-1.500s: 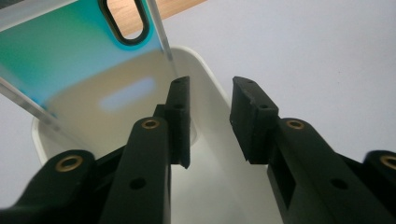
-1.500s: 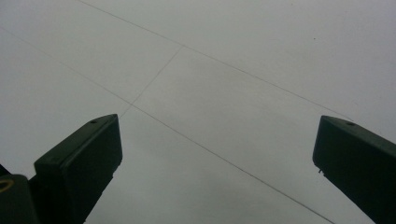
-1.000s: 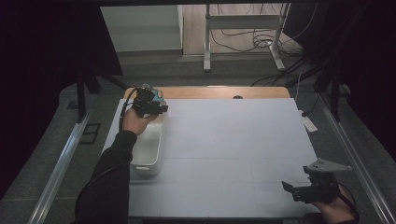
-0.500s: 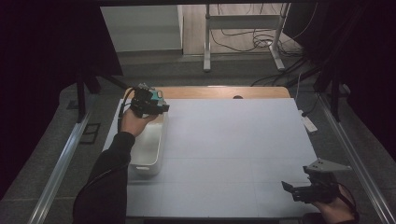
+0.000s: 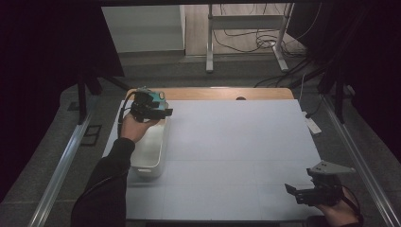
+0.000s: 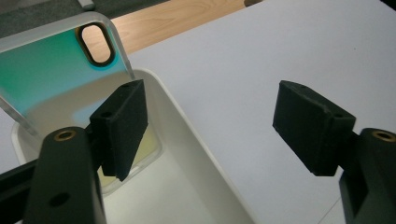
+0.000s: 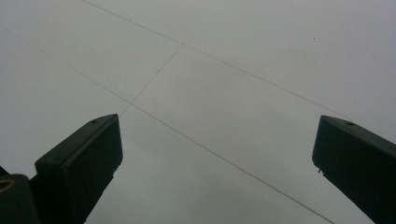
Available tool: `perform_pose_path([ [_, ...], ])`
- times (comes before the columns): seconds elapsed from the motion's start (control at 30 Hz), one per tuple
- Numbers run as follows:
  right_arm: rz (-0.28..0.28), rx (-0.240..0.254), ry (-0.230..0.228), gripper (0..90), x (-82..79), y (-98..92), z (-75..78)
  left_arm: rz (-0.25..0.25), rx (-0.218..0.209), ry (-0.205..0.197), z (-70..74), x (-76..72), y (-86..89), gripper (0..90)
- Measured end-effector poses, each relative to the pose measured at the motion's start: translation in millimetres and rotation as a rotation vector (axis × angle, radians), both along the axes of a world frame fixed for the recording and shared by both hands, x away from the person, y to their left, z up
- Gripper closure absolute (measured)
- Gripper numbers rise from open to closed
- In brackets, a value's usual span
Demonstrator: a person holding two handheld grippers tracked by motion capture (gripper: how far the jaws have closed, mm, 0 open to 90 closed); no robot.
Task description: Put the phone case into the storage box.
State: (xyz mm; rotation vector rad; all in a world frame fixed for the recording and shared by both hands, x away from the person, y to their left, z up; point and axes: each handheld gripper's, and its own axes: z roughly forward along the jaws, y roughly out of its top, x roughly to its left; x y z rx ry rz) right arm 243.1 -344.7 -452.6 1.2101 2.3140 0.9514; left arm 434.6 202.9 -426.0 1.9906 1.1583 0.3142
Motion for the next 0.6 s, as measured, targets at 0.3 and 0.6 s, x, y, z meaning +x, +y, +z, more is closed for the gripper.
perform_pose_path([
  [0.3, 0.002, -0.003, 0.0, 1.6, -0.1, 0.4, -0.1, -0.018, -0.03, -0.029, 3.7, -9.3, 0.5, 19.2],
  [0.6, 0.003, -0.011, 0.001, 1.6, -0.3, 1.2, -0.2, -0.029, -0.066, -0.037, 5.6, -18.2, 4.8, 14.8],
])
